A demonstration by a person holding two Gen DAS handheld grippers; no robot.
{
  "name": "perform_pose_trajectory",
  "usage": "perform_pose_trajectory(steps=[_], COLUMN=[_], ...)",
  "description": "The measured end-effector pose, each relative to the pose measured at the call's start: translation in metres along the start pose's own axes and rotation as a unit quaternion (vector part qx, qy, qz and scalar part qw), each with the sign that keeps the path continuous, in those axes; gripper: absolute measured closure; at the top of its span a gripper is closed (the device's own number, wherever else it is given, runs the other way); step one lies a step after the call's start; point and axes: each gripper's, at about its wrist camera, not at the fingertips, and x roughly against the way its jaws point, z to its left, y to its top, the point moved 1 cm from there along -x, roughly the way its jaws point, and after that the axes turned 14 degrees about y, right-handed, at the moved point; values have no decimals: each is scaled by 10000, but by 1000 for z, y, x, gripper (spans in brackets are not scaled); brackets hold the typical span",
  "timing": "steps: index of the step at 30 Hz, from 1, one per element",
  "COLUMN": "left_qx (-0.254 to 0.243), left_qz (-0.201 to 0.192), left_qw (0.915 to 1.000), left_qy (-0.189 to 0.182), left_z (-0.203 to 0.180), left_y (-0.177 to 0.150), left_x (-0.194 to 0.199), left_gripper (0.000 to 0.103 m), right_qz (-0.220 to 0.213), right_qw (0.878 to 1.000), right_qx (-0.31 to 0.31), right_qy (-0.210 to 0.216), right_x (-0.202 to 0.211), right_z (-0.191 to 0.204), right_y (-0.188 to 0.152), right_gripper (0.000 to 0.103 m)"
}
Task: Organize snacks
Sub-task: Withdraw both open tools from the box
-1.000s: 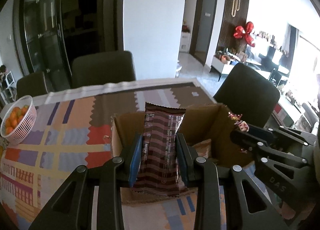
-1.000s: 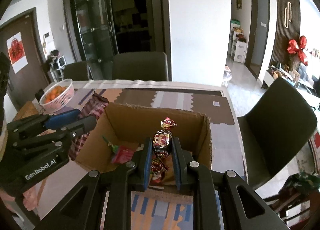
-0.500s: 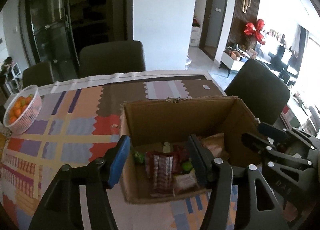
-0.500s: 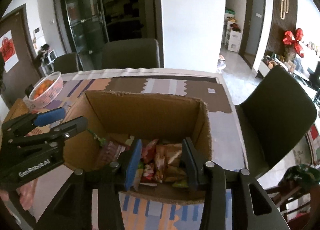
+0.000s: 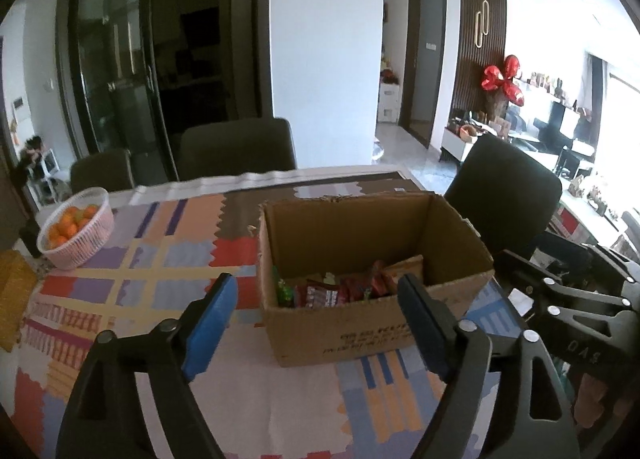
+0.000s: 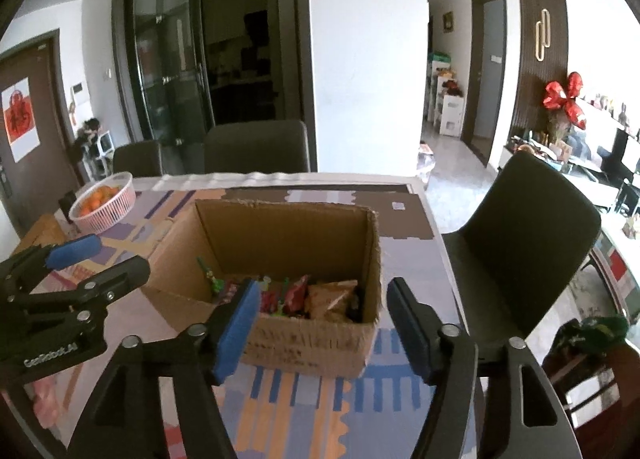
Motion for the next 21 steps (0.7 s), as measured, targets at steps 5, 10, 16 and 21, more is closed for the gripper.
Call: perform_pose_trajectory(steps=[5,10,16,21], left_qx=[-126,-70,68,75], left_qz=[-278,-380,-410,-432], left_qw=[9994,9991,9990,9989], left_qy=[155,175,132,170], left_z=[0,5,11,13], left_y=[-16,-33,-53,-67], left_x=[28,52,78,99], left_gripper=[15,10,8,4], right_qz=[-207,-359,-461,-468], right_qw=[9998,9991,9983,9981], right_qx=[-70,53,248,318], right_qy=[-46,-212,-260,-240], right_x=[29,51,76,93], right_z=[5,14,28,37], right_y=[-16,-32,-53,-69], right_gripper=[31,26,19,18])
